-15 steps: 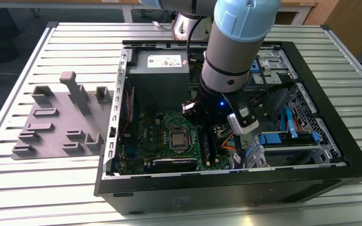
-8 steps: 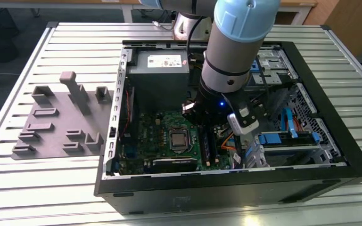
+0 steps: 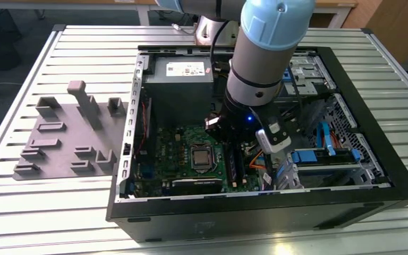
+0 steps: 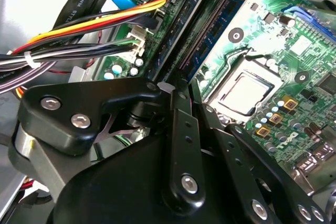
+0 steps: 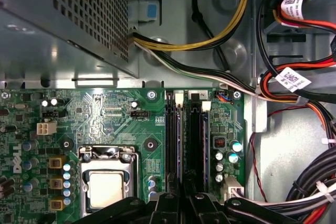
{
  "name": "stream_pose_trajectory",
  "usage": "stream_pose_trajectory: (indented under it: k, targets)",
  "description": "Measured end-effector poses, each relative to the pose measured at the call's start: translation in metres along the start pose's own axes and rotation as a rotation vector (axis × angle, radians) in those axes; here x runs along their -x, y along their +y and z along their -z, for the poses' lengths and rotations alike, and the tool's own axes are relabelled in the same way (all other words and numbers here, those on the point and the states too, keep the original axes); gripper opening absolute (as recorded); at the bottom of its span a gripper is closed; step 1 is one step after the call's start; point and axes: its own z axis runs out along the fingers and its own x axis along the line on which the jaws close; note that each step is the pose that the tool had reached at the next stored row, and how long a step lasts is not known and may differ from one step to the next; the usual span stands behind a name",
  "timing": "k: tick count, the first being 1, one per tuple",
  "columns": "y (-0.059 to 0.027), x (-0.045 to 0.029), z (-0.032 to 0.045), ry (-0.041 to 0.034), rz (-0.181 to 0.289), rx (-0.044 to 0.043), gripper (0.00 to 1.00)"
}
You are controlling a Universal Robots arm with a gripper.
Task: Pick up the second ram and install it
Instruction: 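Press down the second ram until it locks into place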
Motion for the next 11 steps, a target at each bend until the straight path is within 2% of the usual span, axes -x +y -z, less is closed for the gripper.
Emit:
stream_pose_trajectory:
  k: [11]
  targets:
    - [0.0,0.0001,-0.002,0.0003,0.0,0.0003,0.15]
